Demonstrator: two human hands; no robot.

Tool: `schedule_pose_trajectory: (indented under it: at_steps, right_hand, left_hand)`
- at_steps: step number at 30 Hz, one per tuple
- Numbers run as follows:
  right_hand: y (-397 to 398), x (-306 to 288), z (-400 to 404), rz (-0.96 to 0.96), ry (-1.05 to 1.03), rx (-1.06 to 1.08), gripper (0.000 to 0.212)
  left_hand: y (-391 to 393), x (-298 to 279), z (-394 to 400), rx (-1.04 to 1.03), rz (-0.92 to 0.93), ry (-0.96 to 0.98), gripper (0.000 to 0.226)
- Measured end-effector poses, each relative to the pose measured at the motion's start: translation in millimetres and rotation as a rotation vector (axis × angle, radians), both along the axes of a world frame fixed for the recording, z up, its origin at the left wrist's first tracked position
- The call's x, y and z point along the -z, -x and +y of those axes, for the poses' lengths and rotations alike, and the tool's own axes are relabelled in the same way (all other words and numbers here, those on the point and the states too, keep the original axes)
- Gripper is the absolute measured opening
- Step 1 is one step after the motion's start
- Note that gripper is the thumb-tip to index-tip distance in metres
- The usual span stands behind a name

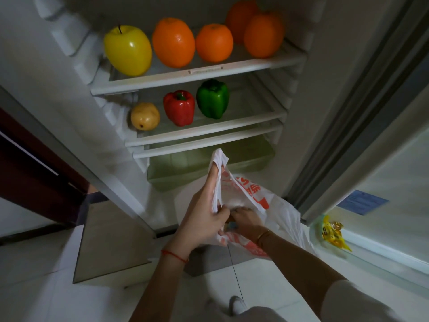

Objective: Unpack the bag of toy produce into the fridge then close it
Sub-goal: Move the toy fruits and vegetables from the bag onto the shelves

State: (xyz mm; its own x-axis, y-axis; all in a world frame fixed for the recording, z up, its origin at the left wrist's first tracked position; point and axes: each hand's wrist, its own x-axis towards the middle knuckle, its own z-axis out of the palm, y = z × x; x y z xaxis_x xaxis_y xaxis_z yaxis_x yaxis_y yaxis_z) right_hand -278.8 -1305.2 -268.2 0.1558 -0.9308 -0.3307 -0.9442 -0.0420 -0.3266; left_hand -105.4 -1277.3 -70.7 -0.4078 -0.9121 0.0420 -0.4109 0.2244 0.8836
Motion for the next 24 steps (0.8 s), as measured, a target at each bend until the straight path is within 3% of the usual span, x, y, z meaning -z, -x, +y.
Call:
schedule_pose_trajectory:
  at_steps: [6, 11, 17, 20, 24]
  right_hand:
    - [11, -41, 9, -0.238, 0.063, 0.219, 0.021]
    - [29, -105, 36, -0.433, 0.157, 0.368, 0.025]
    - [73, -167, 84, -0.825, 0.173, 0.558, 0.032]
    - [107, -180, 109, -0.838, 0.27, 0.729, 0.035]
    - [159, -170, 137, -0.685, 0.352, 0.927, 0.04]
  left_hand:
    - [9, -1, -5, 0.017, 0.001, 0.0, 0.107]
    - [30, -13, -5, 0.041, -0.029, 0.085, 0.111]
    - [61, -21, -4, 0.069, -0.023, 0.1, 0.108]
    - [73, -25, 1, 0.083, -0.027, 0.135, 0.106]
    - [85, -29, 9, 0.103, -0.04, 0.168, 0.105]
